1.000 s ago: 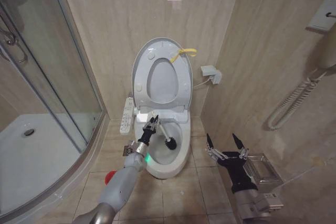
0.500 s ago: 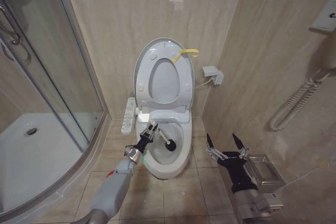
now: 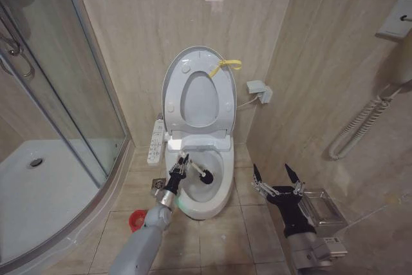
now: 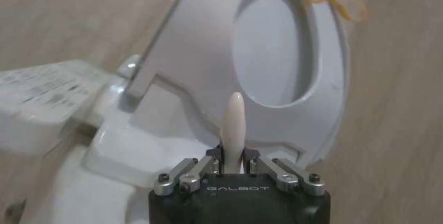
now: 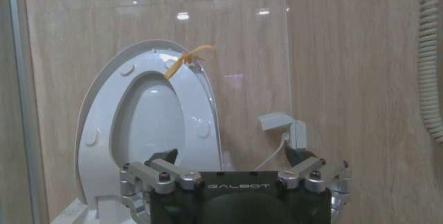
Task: Open the toilet lid, clean the toilet bowl with a toilet brush, close the toilet lid, and flush.
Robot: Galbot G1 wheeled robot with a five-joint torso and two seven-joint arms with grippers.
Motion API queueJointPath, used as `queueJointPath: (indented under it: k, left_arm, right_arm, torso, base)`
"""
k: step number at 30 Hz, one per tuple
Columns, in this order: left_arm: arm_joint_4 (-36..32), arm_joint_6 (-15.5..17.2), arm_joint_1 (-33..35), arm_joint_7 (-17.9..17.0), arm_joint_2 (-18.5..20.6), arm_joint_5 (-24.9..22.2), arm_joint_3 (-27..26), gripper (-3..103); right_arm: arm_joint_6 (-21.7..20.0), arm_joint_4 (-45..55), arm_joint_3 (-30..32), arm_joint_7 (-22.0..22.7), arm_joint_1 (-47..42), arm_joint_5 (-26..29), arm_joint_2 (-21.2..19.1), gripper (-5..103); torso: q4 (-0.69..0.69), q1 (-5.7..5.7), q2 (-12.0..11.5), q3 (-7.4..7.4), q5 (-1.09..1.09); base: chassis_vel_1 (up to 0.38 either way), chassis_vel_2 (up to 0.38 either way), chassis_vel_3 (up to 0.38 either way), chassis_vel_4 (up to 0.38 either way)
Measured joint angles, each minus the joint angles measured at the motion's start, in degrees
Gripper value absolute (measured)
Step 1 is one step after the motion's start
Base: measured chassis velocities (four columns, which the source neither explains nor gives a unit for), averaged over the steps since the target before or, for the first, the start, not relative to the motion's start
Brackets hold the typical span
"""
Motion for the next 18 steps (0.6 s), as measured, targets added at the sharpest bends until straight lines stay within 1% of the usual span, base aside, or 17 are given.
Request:
queueJointPath:
  k: [1, 3, 5, 6, 9, 11, 14, 16, 17, 18]
  left_arm:
    - [0.0, 0.0, 0.0, 0.0, 0.0, 0.0, 0.0, 19]
    - [-3.63, 1.77, 2.23, -2.1, -0.03, -3.81, -0.03, 19]
    - [-5.94, 2.91, 3.55, -3.38, -0.07, -5.97, 0.04, 19]
    - [-5.94, 2.91, 3.55, -3.38, -0.07, -5.97, 0.04, 19]
    - [-8.39, 4.16, 5.12, -5.26, -0.51, -8.85, 0.38, 19]
    - [-8.58, 4.25, 5.39, -5.46, -0.77, -9.04, 0.53, 19]
    - [-8.67, 4.54, 5.85, -5.71, -1.14, -7.9, 0.84, 19]
    - [-8.57, 4.65, 6.14, -5.73, -1.16, -5.94, 1.04, 19]
    - [-7.98, 4.47, 6.25, -5.7, -1.05, -2.95, 1.06, 19]
    - [-7.98, 4.47, 6.25, -5.7, -1.05, -2.95, 1.06, 19]
  right_arm:
    - [0.0, 0.0, 0.0, 0.0, 0.0, 0.0, 0.0, 100]
    - [0.0, 0.0, 0.0, 0.0, 0.0, 0.0, 0.0, 100]
    - [0.0, 0.0, 0.0, 0.0, 0.0, 0.0, 0.0, 100]
    - [0.0, 0.0, 0.0, 0.0, 0.0, 0.0, 0.0, 100]
    - [0.0, 0.0, 0.0, 0.0, 0.0, 0.0, 0.0, 100]
    - [0.0, 0.0, 0.0, 0.0, 0.0, 0.0, 0.0, 100]
    - [0.0, 0.0, 0.0, 0.0, 0.0, 0.0, 0.0, 100]
    - [0.0, 0.0, 0.0, 0.0, 0.0, 0.0, 0.0, 100]
    - [0.0, 0.0, 0.0, 0.0, 0.0, 0.0, 0.0, 100]
    - [0.0, 0.0, 0.0, 0.0, 0.0, 0.0, 0.0, 100]
  torso:
    - [0.0, 0.0, 0.0, 0.0, 0.0]
    - [0.0, 0.0, 0.0, 0.0, -0.01]
    - [0.0, 0.0, 0.0, 0.0, 0.0]
    - [0.0, 0.0, 0.0, 0.0, 0.0]
    - [0.01, 0.0, 0.0, -0.01, 0.0]
    - [0.01, 0.0, 0.0, -0.01, 0.01]
    - [0.01, 0.0, 0.0, -0.01, 0.01]
    - [0.02, 0.0, 0.0, -0.01, 0.01]
    - [0.01, -0.01, 0.01, -0.02, 0.01]
    - [0.01, -0.01, 0.01, -0.02, 0.01]
  base:
    - [0.0, 0.0, 0.0, 0.0]
    - [0.0, 0.0, 0.0, 0.0]
    - [0.0, 0.0, 0.0, 0.0]
    - [0.0, 0.0, 0.0, 0.0]
    - [0.0, 0.0, 0.0, 0.0]
    - [0.0, 0.0, 0.0, 0.0]
    - [0.0, 0.0, 0.0, 0.0]
    - [0.0, 0.0, 0.0, 0.0]
    - [0.0, 0.0, 0.0, 0.0]
    - [0.0, 0.0, 0.0, 0.0]
